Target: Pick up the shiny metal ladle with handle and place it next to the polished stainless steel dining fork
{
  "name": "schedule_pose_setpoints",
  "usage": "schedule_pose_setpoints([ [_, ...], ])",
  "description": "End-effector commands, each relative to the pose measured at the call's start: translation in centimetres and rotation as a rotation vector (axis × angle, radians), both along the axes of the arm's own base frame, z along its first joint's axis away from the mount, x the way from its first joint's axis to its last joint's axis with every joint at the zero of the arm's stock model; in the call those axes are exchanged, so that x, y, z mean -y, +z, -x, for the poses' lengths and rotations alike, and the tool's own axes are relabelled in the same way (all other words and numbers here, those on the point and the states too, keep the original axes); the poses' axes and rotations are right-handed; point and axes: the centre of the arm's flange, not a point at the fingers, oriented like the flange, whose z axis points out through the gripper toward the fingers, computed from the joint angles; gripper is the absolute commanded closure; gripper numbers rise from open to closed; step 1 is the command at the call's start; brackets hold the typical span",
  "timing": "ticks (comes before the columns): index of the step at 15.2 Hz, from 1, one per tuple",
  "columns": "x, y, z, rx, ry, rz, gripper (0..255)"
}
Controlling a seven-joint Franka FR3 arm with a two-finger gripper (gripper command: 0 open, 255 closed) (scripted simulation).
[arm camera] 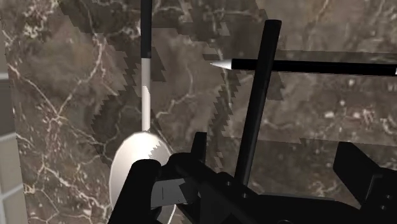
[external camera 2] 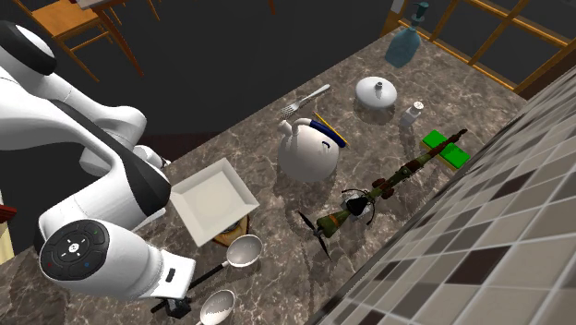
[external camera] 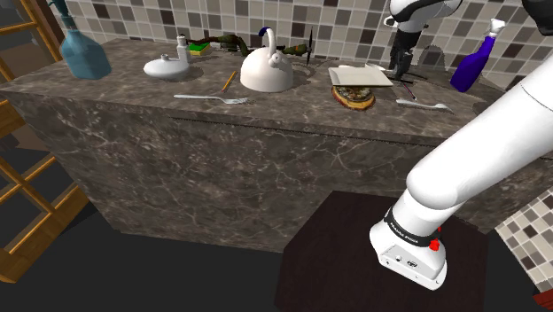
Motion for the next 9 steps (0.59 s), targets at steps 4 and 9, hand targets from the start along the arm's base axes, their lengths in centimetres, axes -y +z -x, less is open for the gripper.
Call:
schedule_pose_setpoints([
  [4, -0.5, 3.5, 0.0, -0.001, 0.000, -0.001, 0],
  [9, -0.5, 3.5, 0.0, -0.001, 0.000, -0.001, 0],
])
